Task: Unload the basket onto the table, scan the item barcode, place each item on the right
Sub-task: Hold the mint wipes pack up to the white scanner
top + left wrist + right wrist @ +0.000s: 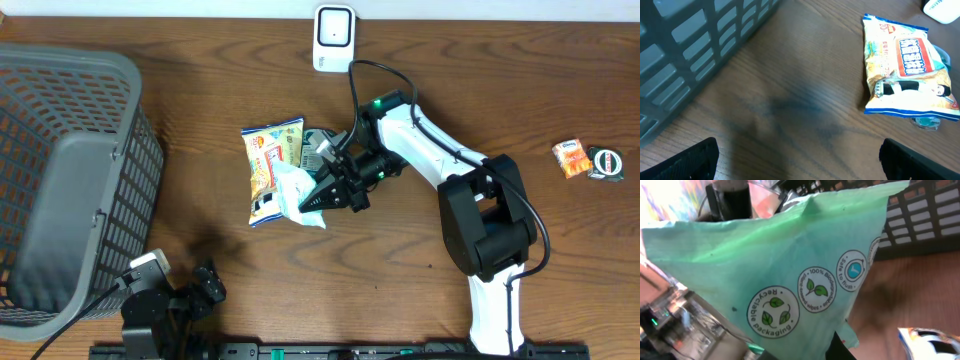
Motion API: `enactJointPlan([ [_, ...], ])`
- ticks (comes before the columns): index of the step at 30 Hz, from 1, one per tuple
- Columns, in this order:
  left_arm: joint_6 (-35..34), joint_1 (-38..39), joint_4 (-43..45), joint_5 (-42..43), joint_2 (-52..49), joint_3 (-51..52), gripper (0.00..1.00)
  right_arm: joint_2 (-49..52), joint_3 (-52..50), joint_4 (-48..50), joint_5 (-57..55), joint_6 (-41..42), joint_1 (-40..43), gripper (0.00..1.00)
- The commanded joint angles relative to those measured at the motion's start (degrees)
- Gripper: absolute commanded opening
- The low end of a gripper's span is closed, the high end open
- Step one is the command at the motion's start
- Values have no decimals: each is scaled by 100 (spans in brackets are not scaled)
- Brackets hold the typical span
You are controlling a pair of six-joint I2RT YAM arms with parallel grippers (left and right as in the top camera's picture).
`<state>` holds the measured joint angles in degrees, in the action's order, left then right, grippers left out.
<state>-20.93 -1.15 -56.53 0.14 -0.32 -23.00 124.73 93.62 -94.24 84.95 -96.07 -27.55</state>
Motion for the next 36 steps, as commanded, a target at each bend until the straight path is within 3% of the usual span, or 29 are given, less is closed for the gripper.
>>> enactJointPlan([
  [1,-11,-33,-63,72,9,-44,98,-98,4,476,-791,-107,9,1],
  [5,-11,-33,-63,74,9,-44,98,-98,426,1250,-1847,1884,345,1],
  [10,-11,-33,-63,74,9,-44,98,-98,1534,1340,-3445,3748,684,1],
  [12,-11,-33,-63,72,9,-44,98,-98,2024,1604,-4754,5082,737,1],
  [13,-11,-33,-63,72,9,-44,98,-98,2238,1956,-5993,6214,726,1],
  [14,-11,-33,-63,72,9,-44,98,-98,2315,2194,-6771,6819,706,1],
  [17,-11,-33,-63,74,9,-44,98,-92,2330,2817,-8439,7733,623,1],
  [20,-11,-33,-63,74,9,-44,98,-20,2330,3136,-9226,8236,614,1],
  [26,-9,-33,-63,74,9,-44,98,234,2332,4079,-9936,8297,619,1],
  [32,-11,-33,-63,74,9,-44,98,804,2522,5254,-10284,7820,612,1],
  [36,-11,-33,-63,74,9,-44,98,1392,3294,5462,-10354,7641,612,1],
])
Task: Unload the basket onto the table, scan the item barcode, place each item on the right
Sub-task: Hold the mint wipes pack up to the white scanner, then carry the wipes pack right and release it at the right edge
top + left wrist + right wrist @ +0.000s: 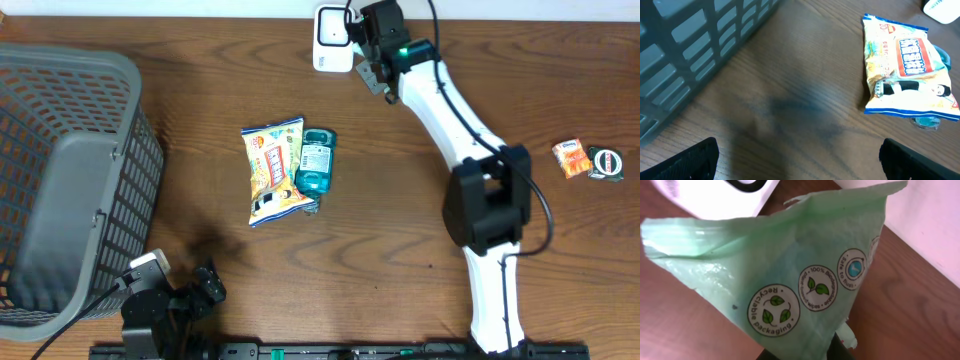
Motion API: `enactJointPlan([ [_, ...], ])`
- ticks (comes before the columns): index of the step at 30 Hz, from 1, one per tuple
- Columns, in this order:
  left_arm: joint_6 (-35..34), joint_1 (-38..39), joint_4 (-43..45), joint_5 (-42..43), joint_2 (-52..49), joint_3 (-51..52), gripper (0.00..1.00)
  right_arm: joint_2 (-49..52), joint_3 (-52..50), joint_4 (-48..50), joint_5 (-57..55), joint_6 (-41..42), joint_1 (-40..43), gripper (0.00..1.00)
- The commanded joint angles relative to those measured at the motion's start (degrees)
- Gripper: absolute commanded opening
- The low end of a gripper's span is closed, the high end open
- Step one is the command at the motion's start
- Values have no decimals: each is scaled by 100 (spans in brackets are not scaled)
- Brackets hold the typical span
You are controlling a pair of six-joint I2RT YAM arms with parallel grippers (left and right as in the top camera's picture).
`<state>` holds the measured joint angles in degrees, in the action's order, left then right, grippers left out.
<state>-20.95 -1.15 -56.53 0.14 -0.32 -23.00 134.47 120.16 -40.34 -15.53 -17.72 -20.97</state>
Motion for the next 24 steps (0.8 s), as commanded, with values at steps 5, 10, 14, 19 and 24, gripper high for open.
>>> enactJointPlan([
  [5,-7,-33,-63,72,9,-44,98,1187,1864,31,-319,-627,-72,1],
  [10,-9,-33,-63,72,9,-44,98,1753,2411,229,-468,-1014,-208,1],
  [14,-9,-33,-63,72,9,-44,98,1834,2411,487,-592,-1117,-210,1],
  [19,-9,-33,-63,74,9,-44,97,1832,2411,505,-623,-1174,-212,1],
  [24,-9,-33,-63,72,9,-44,98,1794,2411,391,-857,-1034,-212,1],
])
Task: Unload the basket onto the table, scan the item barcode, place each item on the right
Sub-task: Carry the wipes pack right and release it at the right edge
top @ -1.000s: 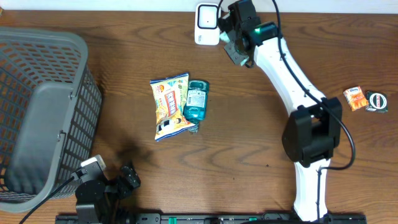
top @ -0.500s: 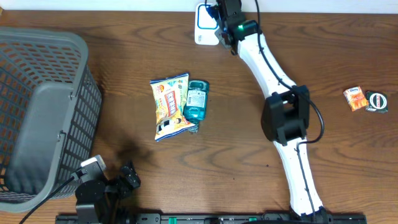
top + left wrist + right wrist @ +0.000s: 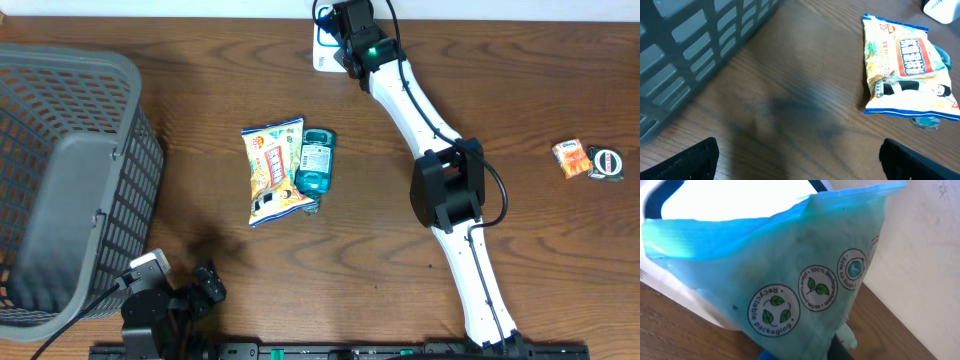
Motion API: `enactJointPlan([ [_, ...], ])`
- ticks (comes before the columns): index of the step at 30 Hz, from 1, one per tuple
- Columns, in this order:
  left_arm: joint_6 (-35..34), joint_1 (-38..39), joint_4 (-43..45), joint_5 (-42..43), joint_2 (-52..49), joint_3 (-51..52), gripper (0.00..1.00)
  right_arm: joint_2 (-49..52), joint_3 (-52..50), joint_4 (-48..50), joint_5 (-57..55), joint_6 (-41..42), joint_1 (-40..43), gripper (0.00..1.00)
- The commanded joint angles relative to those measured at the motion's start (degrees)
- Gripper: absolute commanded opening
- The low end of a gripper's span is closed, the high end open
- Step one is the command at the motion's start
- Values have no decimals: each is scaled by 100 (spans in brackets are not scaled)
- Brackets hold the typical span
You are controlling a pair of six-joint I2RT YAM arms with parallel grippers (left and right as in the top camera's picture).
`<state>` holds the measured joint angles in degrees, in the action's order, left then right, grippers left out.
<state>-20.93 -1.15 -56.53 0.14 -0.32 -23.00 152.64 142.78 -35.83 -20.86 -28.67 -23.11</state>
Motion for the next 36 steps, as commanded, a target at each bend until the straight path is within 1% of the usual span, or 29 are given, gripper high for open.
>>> enactJointPlan([
  [1,-11,-33,-63,74,9,-44,98,-70,149,-131,-457,197,4,1],
  [3,-11,-33,-63,72,9,-44,98,-205,149,-409,-603,422,33,1],
  [7,-11,-33,-63,72,9,-44,98,-605,149,-1427,-651,1051,236,1],
  [10,-11,-33,-63,74,9,-44,98,-769,149,-2251,-776,1742,577,1],
  [13,-11,-33,-63,72,9,-44,98,-728,129,-2868,-772,2179,1038,1],
  [16,-11,-33,-63,74,9,-44,98,-625,4,-3045,-774,2358,1572,1],
  [21,-11,-33,-63,72,9,-44,98,-431,-339,-2813,-774,2404,2511,1],
  [26,-11,-33,-63,72,9,-44,98,-398,-614,-2739,-704,3163,3427,1],
  [28,-11,-33,-63,72,9,-44,98,-398,-612,-2686,-511,3182,3630,1],
  [29,-11,-33,-63,72,9,-44,98,-407,-588,-2695,-404,3182,3713,4],
  [30,-11,-33,-63,72,9,-44,98,-422,-549,-2743,-343,3185,3762,21],
  [31,-11,-33,-63,72,9,-44,98,-426,-492,-2822,-284,3185,3786,43],
  [33,-11,-33,-63,74,9,-44,98,-461,-295,-3069,-208,3185,3773,92],
  [34,-11,-33,-63,72,9,-44,98,-492,-197,-3180,-184,3187,3742,99],
  [36,-11,-33,-63,72,9,-44,98,-599,39,-3427,-61,3401,3628,99],
])
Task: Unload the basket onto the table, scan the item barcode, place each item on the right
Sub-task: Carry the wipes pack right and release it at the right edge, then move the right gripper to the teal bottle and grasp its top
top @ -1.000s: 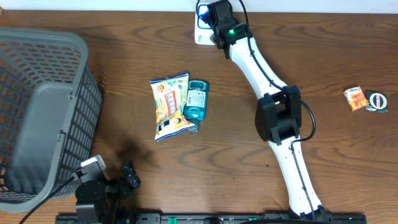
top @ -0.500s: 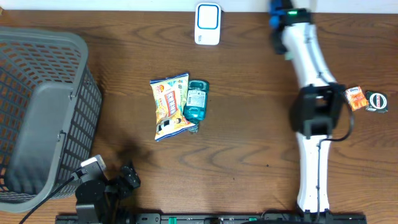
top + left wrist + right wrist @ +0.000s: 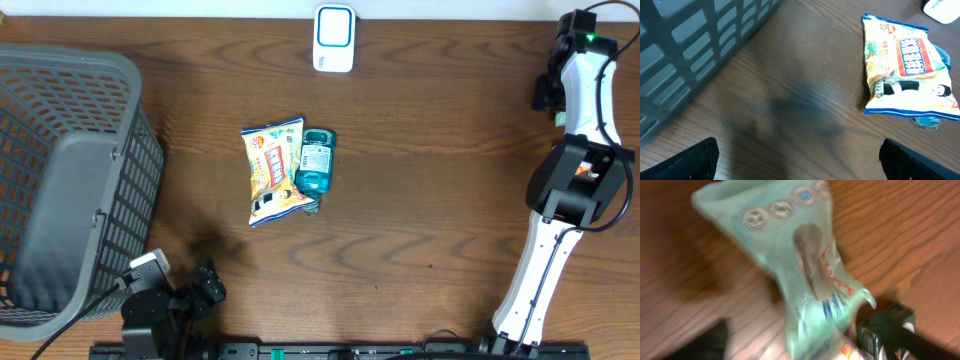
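A pale green packet (image 3: 805, 275) with round recycling marks lies blurred on the wood in the right wrist view, between the spread fingers of my right gripper (image 3: 810, 340), which is open and not touching it. Seen from overhead, that gripper (image 3: 548, 95) is at the far right back of the table and the packet is hidden. The white scanner (image 3: 333, 38) stands at the back middle with nothing in front of it. My left gripper (image 3: 800, 160) rests open and empty near the front left corner.
A yellow snack bag (image 3: 272, 172) and a teal pack (image 3: 317, 160) lie mid-table. A grey mesh basket (image 3: 60, 180) fills the left side. An orange packet (image 3: 850, 352) and a dark green box (image 3: 887, 325) lie just beside the green packet.
My right gripper was shut on the green packet right in front of the scanner. It is now at the table's far right, open, with the packet loose on the wood. The left arm has not moved.
My right gripper first held the green packet beside the snack bag mid-table. Then it held it near the scanner, then close against the scanner's face. Now the packet lies released at the far right by the orange packet.
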Motion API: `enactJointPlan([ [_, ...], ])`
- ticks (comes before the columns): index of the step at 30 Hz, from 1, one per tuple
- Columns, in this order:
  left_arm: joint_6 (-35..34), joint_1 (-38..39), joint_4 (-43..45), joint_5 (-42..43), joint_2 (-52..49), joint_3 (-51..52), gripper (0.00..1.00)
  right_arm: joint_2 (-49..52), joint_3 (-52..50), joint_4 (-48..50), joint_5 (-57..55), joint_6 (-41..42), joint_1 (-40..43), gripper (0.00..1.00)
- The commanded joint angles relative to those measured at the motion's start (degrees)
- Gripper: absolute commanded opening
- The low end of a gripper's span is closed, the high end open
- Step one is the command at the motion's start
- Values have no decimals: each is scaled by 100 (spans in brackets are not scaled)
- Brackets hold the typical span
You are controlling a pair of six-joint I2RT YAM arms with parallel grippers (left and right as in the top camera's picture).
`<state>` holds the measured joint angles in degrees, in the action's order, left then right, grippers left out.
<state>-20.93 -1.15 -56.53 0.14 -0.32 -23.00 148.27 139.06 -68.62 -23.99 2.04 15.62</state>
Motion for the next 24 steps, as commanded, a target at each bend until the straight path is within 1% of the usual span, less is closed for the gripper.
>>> enactJointPlan([
  [1,-11,-33,-63,72,9,-44,98,-245,538,-295,369,535,-323,99],
  [2,-11,-33,-63,72,9,-44,98,-332,640,-435,553,678,-407,99],
  [3,-11,-33,-63,72,9,-44,98,-557,817,-730,1137,927,-627,99],
  [7,-11,-33,-63,72,9,-44,98,-984,859,-1104,2149,1405,-1172,99],
  [10,-11,-33,-63,74,9,-44,98,-1073,859,-1349,3027,1786,-1700,99],
  [13,-11,-33,-63,74,9,-44,98,-1023,793,-1626,4009,1821,-2251,99],
  [14,-11,-33,-63,72,9,-44,98,-984,721,-1681,4159,1803,-2472,99],
  [17,-9,-33,-63,72,9,-44,98,-938,424,-1777,4094,1816,-3088,99],
  [21,-11,-33,-63,72,9,-44,98,-938,-254,-1655,4103,2463,-3788,99],
  [24,-11,-33,-63,72,9,-44,98,-938,-846,-1248,4107,2579,-4177,99],
])
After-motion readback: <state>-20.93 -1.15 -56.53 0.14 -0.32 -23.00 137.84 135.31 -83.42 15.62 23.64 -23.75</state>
